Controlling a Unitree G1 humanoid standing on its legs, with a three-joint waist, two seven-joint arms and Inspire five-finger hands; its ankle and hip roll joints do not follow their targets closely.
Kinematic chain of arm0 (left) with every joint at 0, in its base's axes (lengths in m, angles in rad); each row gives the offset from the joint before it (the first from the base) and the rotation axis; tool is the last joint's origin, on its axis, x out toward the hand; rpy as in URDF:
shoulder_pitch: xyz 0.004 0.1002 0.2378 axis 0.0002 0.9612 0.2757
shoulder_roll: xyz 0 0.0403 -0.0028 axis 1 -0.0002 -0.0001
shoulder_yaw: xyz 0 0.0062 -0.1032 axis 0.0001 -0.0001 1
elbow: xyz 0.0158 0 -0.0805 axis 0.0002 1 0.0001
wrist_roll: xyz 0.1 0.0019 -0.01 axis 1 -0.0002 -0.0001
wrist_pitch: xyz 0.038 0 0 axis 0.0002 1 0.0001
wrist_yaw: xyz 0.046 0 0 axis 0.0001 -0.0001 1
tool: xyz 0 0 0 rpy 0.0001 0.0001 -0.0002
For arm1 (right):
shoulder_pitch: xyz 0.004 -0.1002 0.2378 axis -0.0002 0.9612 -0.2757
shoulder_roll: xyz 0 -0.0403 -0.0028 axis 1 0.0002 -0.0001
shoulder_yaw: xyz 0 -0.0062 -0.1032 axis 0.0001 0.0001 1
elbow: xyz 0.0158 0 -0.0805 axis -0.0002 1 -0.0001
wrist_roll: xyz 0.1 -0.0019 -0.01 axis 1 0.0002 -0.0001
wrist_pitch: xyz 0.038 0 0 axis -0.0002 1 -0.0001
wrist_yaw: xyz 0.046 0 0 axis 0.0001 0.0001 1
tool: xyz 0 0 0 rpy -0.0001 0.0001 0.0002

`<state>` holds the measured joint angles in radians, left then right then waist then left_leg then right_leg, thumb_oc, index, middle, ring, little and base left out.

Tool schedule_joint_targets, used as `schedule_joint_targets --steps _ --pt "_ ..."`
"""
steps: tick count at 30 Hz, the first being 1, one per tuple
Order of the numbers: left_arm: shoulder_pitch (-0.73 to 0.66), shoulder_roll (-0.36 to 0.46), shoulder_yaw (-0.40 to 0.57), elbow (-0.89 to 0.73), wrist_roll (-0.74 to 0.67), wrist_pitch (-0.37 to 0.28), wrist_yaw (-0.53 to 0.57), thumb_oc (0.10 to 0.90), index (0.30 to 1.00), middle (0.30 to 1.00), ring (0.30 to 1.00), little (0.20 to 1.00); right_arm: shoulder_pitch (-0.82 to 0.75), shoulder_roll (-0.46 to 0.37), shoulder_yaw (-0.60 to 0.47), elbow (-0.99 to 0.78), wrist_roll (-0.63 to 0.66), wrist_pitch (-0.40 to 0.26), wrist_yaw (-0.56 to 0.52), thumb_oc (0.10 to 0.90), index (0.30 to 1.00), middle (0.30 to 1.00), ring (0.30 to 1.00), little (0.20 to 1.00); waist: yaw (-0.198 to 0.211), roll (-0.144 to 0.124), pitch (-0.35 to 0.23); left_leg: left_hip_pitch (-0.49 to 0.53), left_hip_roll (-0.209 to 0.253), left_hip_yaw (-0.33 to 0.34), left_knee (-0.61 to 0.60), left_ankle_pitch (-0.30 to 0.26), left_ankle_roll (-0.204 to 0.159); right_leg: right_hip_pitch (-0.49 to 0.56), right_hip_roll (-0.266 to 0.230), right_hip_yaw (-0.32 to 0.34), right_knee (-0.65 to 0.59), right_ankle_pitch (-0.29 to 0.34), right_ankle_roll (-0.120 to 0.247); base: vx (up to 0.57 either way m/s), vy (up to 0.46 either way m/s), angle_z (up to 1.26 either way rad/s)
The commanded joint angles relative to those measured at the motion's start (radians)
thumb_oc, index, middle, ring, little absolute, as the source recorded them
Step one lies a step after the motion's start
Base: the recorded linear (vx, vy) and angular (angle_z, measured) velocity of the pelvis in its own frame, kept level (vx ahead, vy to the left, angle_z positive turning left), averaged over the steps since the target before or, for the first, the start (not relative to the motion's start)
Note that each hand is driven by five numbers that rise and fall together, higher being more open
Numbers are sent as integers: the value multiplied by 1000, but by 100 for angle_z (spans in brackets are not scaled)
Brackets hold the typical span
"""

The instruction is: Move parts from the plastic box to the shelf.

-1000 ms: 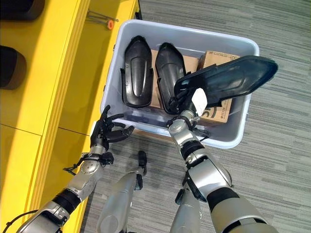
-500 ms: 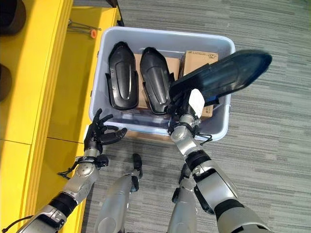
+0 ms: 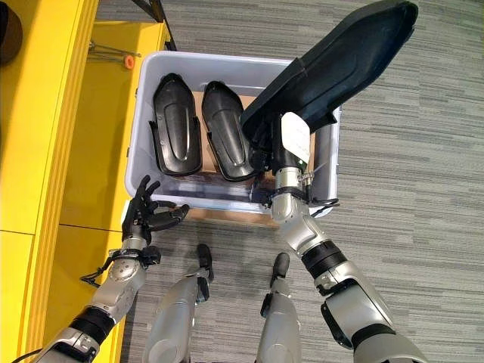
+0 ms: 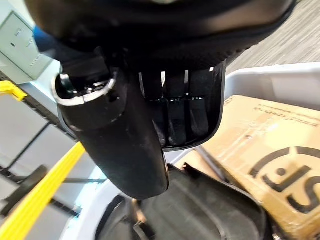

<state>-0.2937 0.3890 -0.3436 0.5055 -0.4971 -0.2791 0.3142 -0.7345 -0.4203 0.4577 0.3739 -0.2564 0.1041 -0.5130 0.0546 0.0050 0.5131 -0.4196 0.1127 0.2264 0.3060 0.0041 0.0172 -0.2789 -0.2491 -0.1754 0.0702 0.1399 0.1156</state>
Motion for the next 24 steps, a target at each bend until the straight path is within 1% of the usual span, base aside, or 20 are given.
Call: schedule_joint_targets --steps 1,7,12,13,14,15,16,17,18,19,20,21,22,24 --pt "85 -17 -17 31 23 37 -44 900 1000 1000 1000 1000 -28 -79 -36 -210 -105 -136 13 400 300 300 300 300 -2 -16 -109 70 86 -47 -35 11 -103 93 -74 25 117 -144 40 37 -47 -5" --pt "126 -23 19 53 30 54 -88 900 1000 1000 1000 1000 38 -138 -19 -307 -81 -179 139 400 300 300 300 300 -14 -29 -171 144 95 -41 -61 19 -111 154 -68 20 113 -164 41 70 -54 -6" --pt "158 -31 34 77 37 63 -128 900 1000 1000 1000 1000 66 -166 -3 -319 -56 -200 216 400 300 300 300 300 -20 -34 -226 221 103 -35 -86 23 -119 218 -61 12 107 -182 39 68 -83 -3" --pt "159 -32 34 77 37 63 -128 900 1000 1000 1000 1000 66 -167 -2 -319 -56 -200 216 400 300 300 300 300 -20 -34 -225 224 103 -34 -88 24 -119 219 -61 12 107 -183 39 75 -88 -2" --pt "169 -33 39 84 41 69 -141 900 1000 1000 1000 1000 62 -179 8 -310 -48 -206 242 400 300 300 300 300 -23 -34 -252 251 107 -31 -95 26 -122 238 -57 12 111 -191 37 54 -53 -2" --pt "170 -33 39 83 41 69 -141 900 1000 1000 1000 1000 63 -179 9 -310 -47 -206 242 400 300 300 300 300 -23 -33 -252 254 107 -31 -97 26 -122 240 -57 12 110 -191 37 93 -115 -3" --pt "180 -36 43 83 37 73 -154 900 1000 1000 1000 1000 61 -184 6 -307 -54 -209 247 400 300 300 300 300 -26 -31 -277 277 110 -28 -102 28 -123 256 -54 13 117 -201 34 43 -65 -4" --pt "181 -36 42 82 37 73 -155 900 1000 1000 1000 1000 62 -184 7 -308 -55 -209 247 400 300 300 300 300 -26 -31 -276 279 110 -28 -104 28 -123 257 -54 13 117 -202 34 91 -119 -1" --pt "191 -40 42 80 34 75 -163 900 1000 1000 1000 1000 61 -187 7 -296 -63 -210 256 400 300 300 300 300 -28 -29 -301 301 115 -28 -107 37 -127 275 -47 16 126 -216 31 65 -90 -2" --pt "196 -41 43 75 35 78 -168 900 1000 1000 1000 1000 62 -189 8 -288 -59 -208 265 400 300 300 300 300 -30 -28 -311 313 118 -27 -110 42 -129 284 -42 16 131 -224 29 64 -91 1" --pt "198 -41 43 74 35 79 -168 900 1000 1000 1000 1000 62 -189 8 -288 -59 -207 265 400 300 300 300 300 -30 -27 -309 317 118 -27 -112 43 -130 286 -42 16 132 -225 28 36 -109 0" --pt "207 -44 44 70 35 83 -177 900 1000 1000 1000 1000 63 -193 7 -280 -56 -205 274 400 300 300 300 300 -31 -26 -328 335 126 -31 -116 54 -133 301 -31 15 145 -245 21 21 -78 1" --pt "208 -44 44 69 35 83 -177 900 1000 1000 1000 1000 63 -193 7 -281 -56 -205 274 400 300 300 300 300 -31 -26 -327 337 127 -31 -117 55 -133 302 -30 15 146 -246 20 30 -159 1" --pt "221 -51 51 75 31 90 -180 900 1000 1000 1000 1000 60 -200 7 -264 -52 -206 280 400 300 300 300 300 -31 -24 -348 365 142 -36 -123 75 -138 325 -11 17 169 -277 9 1 -159 1"
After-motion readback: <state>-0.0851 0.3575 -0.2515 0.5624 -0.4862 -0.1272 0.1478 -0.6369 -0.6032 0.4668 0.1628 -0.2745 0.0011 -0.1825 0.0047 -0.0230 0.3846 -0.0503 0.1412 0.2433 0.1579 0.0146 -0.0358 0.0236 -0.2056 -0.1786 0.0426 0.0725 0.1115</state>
